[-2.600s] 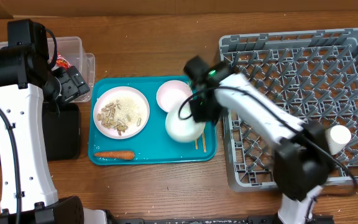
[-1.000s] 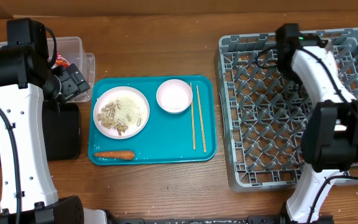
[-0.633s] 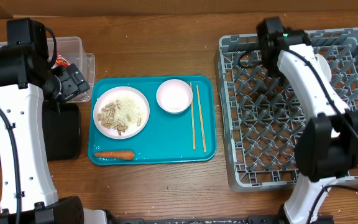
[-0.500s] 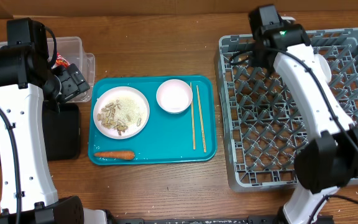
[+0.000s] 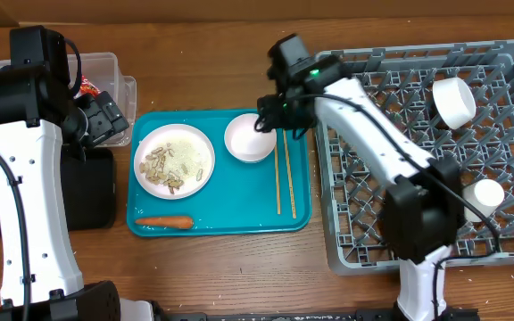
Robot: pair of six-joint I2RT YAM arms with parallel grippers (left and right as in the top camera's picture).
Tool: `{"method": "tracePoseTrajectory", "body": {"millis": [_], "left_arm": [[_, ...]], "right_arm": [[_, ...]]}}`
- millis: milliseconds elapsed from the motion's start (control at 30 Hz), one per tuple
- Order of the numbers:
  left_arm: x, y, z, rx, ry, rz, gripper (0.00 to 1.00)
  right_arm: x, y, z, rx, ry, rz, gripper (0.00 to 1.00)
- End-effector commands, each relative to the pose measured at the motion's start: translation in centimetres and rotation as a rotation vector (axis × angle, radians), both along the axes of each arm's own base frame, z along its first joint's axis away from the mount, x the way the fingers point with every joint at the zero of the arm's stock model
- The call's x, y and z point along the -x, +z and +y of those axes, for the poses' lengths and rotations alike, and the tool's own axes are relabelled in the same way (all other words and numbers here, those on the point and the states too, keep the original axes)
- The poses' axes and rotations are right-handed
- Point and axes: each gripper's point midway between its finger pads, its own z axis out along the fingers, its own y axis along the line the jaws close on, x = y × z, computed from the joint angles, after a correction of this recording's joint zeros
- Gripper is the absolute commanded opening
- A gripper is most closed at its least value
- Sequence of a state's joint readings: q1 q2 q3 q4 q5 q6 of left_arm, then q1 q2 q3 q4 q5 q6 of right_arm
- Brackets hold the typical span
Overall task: Sort waste into correct bins and load items into the dishwasher
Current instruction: 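Grasp the pink-rimmed bowl on the tray with the right gripper, then place the pink-rimmed bowl in the dish rack with the right gripper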
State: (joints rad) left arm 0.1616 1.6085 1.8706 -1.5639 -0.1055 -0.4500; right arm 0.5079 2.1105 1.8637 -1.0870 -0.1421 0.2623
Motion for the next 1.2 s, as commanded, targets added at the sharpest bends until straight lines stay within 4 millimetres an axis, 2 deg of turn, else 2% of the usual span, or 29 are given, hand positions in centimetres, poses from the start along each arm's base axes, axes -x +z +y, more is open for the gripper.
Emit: {"method": "tracePoseTrajectory", "body": {"millis": [0, 100, 167, 233, 333, 367, 500, 567, 633, 667, 700, 767, 800, 867, 933, 1000, 1033, 1100, 1167], "left_arm": [[0.0, -0.1, 0.0, 0.004, 0.008, 0.003, 1.0], [0.0, -0.1, 0.0, 0.004, 0.008, 0.003, 1.0], [0.0, -0.1, 0.0, 0.004, 0.008, 0.004, 1.0], [0.1, -0.2, 0.0, 0.004, 0.008, 0.005, 1.0], [0.0, -0.2, 0.0, 0.004, 0.008, 0.005, 1.0], [0.0, -0.2, 0.0, 0.004, 0.008, 0.005, 1.0], [0.1, -0.2, 0.0, 0.004, 0.008, 0.008, 1.0], [0.1, -0.2, 0.0, 0.004, 0.007, 0.008, 1.0], [0.1, -0.2, 0.0, 0.003, 0.002, 0.007, 1.0], [0.1, -0.2, 0.0, 0.002, 0.002, 0.007, 1.0], [0.1, -0.2, 0.0, 0.003, 0.002, 0.007, 1.0], [0.1, -0.2, 0.0, 0.003, 0.001, 0.007, 1.0], [0.1, -0.2, 0.0, 0.003, 0.001, 0.007, 1.0], [0.1, -0.2, 0.0, 0.002, 0.001, 0.007, 1.0], [0.1, -0.2, 0.0, 0.002, 0.001, 0.007, 1.0], [0.1, -0.2, 0.0, 0.002, 0.001, 0.006, 1.0], [0.1, -0.2, 0.0, 0.002, 0.001, 0.006, 1.0], [0.1, -0.2, 0.0, 0.003, 0.001, 0.007, 1.0], [0.1, -0.2, 0.0, 0.003, 0.001, 0.007, 1.0]], "right_arm": [[0.2, -2.6, 0.6, 0.008, -0.017, 0.054, 0.66], [0.2, -4.5, 0.6, 0.022, -0.032, 0.088, 0.6], [0.3, -6.2, 0.6, 0.038, -0.035, 0.116, 0.52], [0.3, -6.6, 0.6, 0.042, -0.035, 0.122, 0.4], [0.0, -6.5, 0.7, 0.034, -0.035, 0.109, 0.16], [-0.3, -6.2, 0.8, 0.028, -0.037, 0.098, 0.06], [-1.3, -4.2, 0.0, 0.026, -0.06, 0.073, 0.04], [-2.3, -2.0, -1.3, 0.052, -0.089, 0.031, 0.04], [-3.6, 1.6, -3.1, 0.085, -0.13, -0.048, 0.04], [-4.4, 5.3, -4.8, 0.111, -0.169, -0.126, 0.04], [-4.8, 8.0, -6.3, 0.136, -0.198, -0.186, 0.04], [-5.2, 11.8, -8.8, 0.188, -0.257, -0.279, 0.04], [-5.3, 14.4, -11.1, 0.241, -0.31, -0.35, 0.04], [-5.2, 17.1, -14.1, 0.324, -0.382, -0.433, 0.04], [-4.6, 19.9, -18.4, 0.469, -0.51, -0.519, 0.04], [-3.1, 22.1, -23.3, 0.642, -0.752, -0.593, 0.04], [-0.7, 24.0, -27.7, 0.804, -1.005, -0.683, 0.04], [0.8, 24.7, -30.4, 0.907, -1.147, -0.746, 0.04], [1.1, 23.8, -32.1, 0.955, -1.2, -0.736, 0.04]]}}
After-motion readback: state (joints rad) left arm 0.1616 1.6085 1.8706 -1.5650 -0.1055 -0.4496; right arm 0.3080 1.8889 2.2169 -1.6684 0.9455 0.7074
